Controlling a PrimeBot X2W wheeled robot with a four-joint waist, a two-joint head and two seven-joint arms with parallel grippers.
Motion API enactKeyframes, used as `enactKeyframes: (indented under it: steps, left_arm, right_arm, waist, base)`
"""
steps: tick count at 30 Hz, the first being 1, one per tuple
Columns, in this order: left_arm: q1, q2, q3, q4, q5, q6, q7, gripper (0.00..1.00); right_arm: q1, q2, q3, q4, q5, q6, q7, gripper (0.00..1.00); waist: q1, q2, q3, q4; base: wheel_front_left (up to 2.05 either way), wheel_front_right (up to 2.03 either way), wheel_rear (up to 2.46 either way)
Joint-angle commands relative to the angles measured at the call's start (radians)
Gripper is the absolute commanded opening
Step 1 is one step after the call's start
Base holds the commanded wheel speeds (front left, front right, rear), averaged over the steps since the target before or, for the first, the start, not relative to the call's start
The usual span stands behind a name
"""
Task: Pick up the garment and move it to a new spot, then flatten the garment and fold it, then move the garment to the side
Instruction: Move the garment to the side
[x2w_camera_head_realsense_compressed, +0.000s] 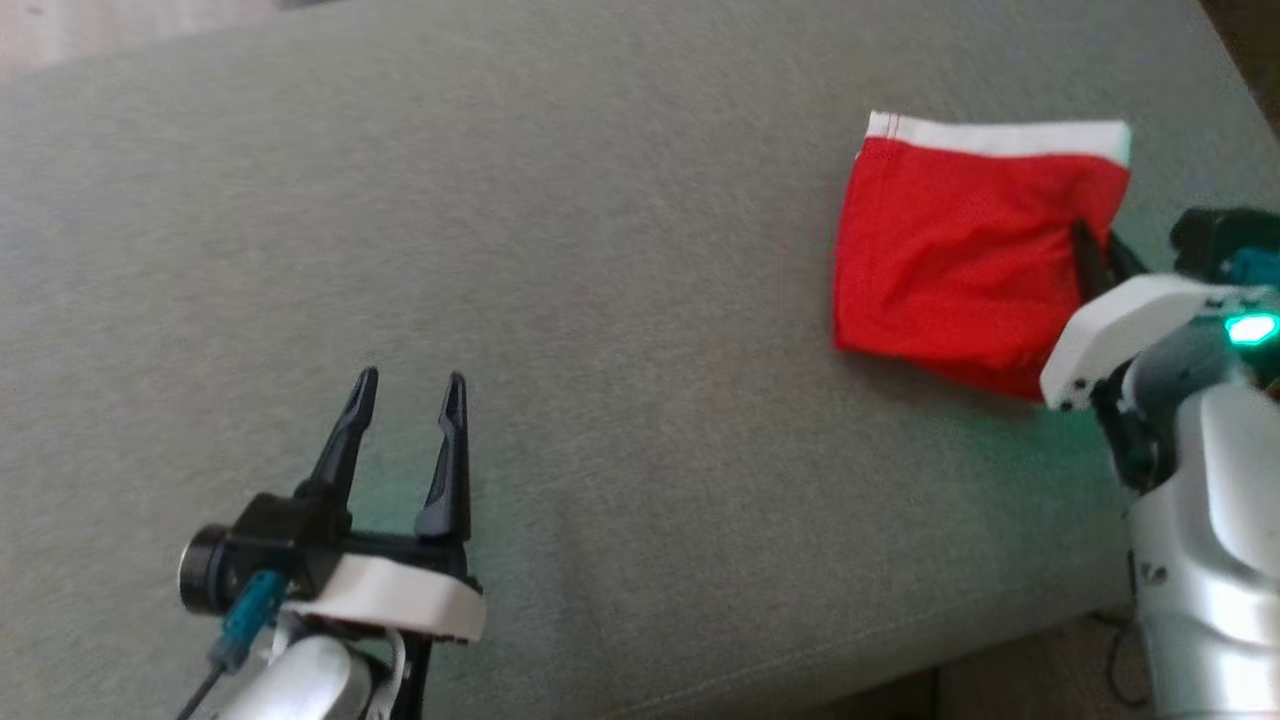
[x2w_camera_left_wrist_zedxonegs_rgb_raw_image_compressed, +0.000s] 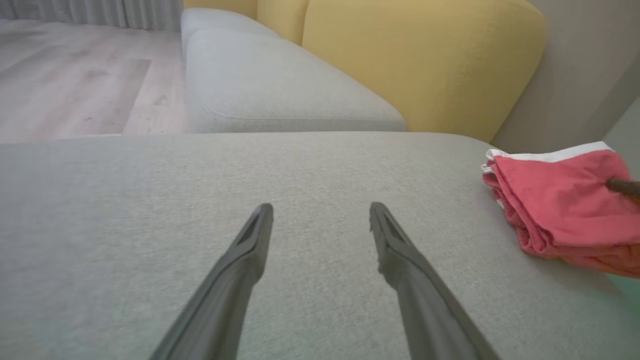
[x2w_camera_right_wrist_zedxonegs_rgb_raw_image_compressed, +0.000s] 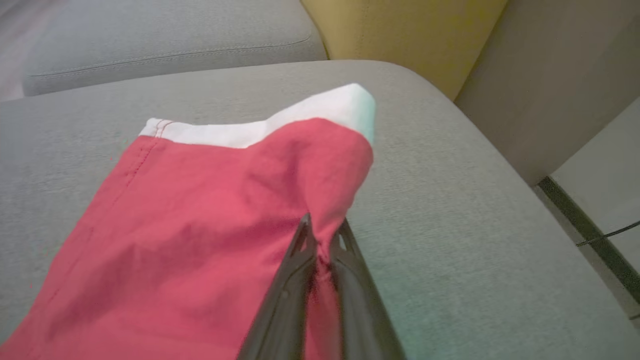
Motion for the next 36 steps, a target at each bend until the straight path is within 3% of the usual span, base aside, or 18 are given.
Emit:
enactKeyframes:
  steps: [1, 10, 23, 25, 26, 36]
  left_arm:
    - [-0.042, 0.024, 0.028, -0.034, 0.013, 0.005, 0.006, 1.00]
    - [-0.063, 0.033, 0.022, -0.044, 0.024, 0.014, 0.027, 1.00]
    - [-0.061, 0.039, 0.028, -0.075, 0.030, 0.035, 0.019, 1.00]
    - [-0.061, 0.037, 0.028, -0.075, 0.030, 0.036, 0.016, 1.00]
    - [-0.061, 0.037, 0.027, -0.075, 0.030, 0.036, 0.015, 1.00]
    - [-0.053, 0.024, 0.036, -0.049, 0.013, 0.033, -0.008, 1.00]
  right_arm:
    - [-0.066, -0.013, 0.023, -0.046, 0.005, 0.003, 0.002, 0.00]
    - [-0.172, -0.071, 0.030, 0.013, 0.008, 0.003, 0.023, 0.00]
    - [-0.360, -0.339, -0.038, 0.201, -0.058, 0.003, 0.052, 0.00]
    - [-0.372, -0.355, -0.038, 0.214, -0.064, 0.003, 0.040, 0.79]
    - [-0.377, -0.361, -0.041, 0.221, -0.070, 0.003, 0.033, 1.00]
    - [-0.383, -0.318, -0.010, 0.219, -0.094, 0.003, -0.068, 1.00]
  waist:
    - [-0.0001, 0.0000, 0.059, -0.052]
    - [-0.0001, 0.0000, 0.091, -0.003]
    - [-0.0001, 0.0000, 0.161, 0.170]
    - [-0.0001, 0.0000, 0.166, 0.179]
    - [-0.0001, 0.0000, 0.167, 0.182]
    - [-0.0001, 0.0000, 0.111, 0.183]
  base:
    - [0.00, 0.00, 0.00]
    - [0.00, 0.00, 0.00]
    - [0.00, 0.00, 0.00]
    - [0.00, 0.00, 0.00]
    - [0.00, 0.00, 0.00]
    - [0.00, 0.00, 0.00]
